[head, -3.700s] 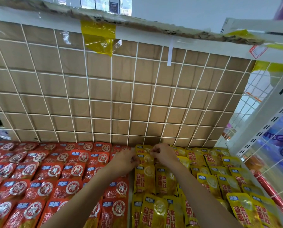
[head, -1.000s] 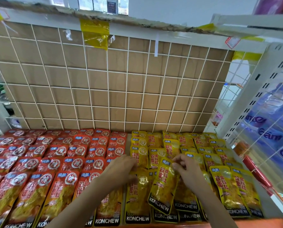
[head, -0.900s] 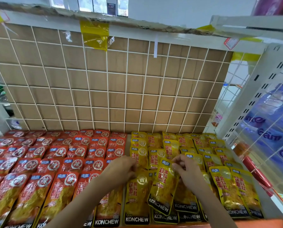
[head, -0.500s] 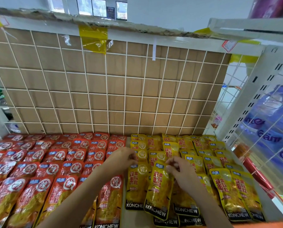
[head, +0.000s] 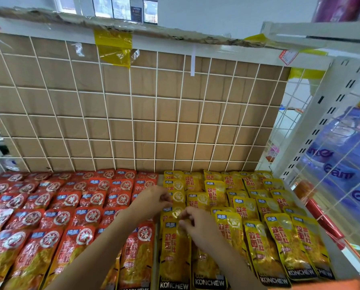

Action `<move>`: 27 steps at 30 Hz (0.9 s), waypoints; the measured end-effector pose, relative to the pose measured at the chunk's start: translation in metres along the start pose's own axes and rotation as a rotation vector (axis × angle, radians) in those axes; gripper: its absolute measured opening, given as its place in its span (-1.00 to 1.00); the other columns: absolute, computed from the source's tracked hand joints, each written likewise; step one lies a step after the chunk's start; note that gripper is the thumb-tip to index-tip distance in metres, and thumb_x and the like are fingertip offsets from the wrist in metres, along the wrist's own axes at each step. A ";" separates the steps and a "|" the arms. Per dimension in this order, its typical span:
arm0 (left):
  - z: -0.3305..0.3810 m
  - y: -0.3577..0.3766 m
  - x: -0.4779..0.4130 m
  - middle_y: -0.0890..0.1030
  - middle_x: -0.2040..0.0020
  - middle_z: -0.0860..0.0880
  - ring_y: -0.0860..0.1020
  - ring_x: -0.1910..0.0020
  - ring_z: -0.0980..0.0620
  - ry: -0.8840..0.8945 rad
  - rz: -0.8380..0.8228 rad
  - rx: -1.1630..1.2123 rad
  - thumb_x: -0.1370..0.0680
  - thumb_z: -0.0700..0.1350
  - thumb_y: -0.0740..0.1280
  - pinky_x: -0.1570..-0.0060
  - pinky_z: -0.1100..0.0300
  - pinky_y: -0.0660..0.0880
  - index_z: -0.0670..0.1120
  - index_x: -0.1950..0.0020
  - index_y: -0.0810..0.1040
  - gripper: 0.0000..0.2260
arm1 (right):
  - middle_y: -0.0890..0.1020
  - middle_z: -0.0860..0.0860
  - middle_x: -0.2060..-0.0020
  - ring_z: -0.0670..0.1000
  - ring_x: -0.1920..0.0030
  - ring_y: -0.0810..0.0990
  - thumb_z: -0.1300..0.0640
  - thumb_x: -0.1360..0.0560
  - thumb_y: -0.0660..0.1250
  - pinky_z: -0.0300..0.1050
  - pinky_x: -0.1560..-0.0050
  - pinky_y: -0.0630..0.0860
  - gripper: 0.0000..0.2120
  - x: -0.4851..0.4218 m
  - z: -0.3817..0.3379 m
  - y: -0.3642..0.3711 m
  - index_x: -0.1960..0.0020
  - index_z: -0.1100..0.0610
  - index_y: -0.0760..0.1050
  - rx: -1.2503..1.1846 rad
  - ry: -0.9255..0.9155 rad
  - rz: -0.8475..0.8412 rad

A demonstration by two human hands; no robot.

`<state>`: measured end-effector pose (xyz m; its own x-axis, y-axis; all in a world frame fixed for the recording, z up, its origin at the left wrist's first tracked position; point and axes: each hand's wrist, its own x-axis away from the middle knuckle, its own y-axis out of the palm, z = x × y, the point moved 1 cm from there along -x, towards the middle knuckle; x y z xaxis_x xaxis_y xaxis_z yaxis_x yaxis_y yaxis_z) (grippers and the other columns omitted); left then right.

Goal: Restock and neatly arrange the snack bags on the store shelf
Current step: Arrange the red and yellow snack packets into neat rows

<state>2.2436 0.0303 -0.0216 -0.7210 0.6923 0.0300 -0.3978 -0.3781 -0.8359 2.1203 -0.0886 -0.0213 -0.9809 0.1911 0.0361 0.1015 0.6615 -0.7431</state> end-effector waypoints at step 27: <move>-0.009 -0.005 0.003 0.56 0.05 0.05 0.48 0.10 0.19 0.028 0.000 0.014 -0.54 -0.14 0.31 0.19 0.48 0.38 -0.09 -0.03 0.59 -0.89 | 0.59 -0.11 0.04 -0.12 0.04 0.52 0.17 -0.49 0.27 -0.23 0.05 0.45 -0.87 -0.007 0.005 0.016 0.01 0.00 0.53 0.093 -0.019 0.073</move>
<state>2.2483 0.0395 -0.0222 -0.7050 0.7091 0.0140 -0.4058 -0.3871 -0.8279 2.1277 -0.0831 -0.0373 -0.9745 0.2220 -0.0327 0.1581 0.5761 -0.8019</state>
